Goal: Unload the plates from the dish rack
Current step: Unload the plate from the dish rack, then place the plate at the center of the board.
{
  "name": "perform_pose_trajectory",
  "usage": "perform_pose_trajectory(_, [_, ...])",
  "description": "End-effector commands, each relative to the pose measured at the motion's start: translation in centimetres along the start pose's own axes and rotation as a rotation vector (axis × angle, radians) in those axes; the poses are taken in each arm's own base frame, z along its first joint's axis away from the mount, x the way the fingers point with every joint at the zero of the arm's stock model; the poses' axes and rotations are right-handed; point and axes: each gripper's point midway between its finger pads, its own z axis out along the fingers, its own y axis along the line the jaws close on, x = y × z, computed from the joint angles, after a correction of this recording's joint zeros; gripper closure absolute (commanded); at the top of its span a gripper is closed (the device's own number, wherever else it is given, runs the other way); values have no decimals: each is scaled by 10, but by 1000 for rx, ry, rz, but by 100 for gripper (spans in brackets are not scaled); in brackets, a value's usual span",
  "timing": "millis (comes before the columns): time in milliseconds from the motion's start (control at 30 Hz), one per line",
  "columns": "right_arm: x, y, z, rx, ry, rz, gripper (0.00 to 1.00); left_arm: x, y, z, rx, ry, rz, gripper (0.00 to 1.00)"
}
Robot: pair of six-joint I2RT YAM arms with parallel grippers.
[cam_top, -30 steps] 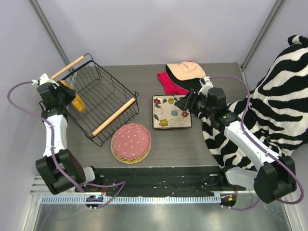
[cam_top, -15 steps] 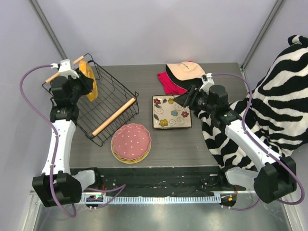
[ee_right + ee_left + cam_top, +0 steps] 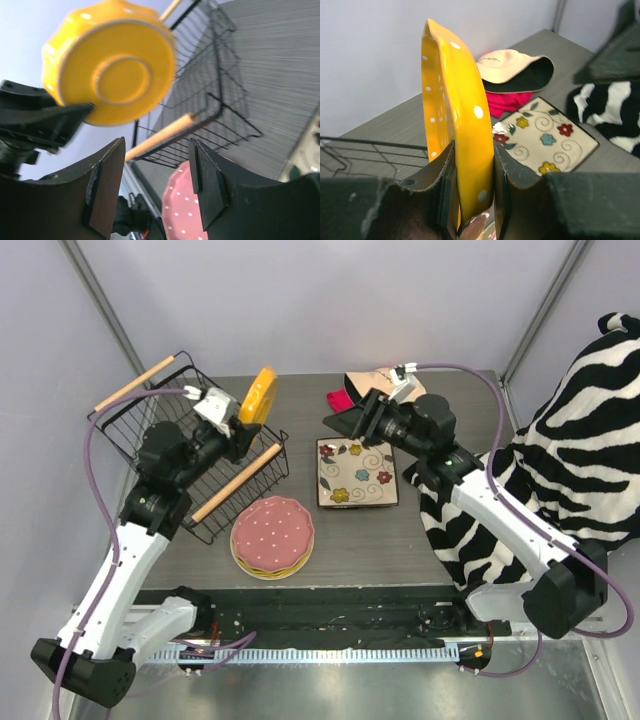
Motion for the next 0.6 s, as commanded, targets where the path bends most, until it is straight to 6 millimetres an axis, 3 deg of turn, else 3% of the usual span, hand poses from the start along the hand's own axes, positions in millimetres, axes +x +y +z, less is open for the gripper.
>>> perform_pose_trajectory(0, [-19,59,16,-150,-53,0,38,-36,-11,-1,-7,-133,168,100])
perform_pose_trajectory(133, [-10,75,30,-192,-26,21,36,-23,-29,8,26,-103,188,100])
perform_pose_trajectory(167, [-10,78,31,-195,-25,22,24,-18,-33,12,33,-88,194,100])
perform_pose_trajectory(233, [-6,82,34,-200,-17,30,21,-13,-40,14,42,-70,213,100])
perform_pose_trajectory(567, [11,64,55,-119,24,98,16,9,-65,23,51,-13,311,100])
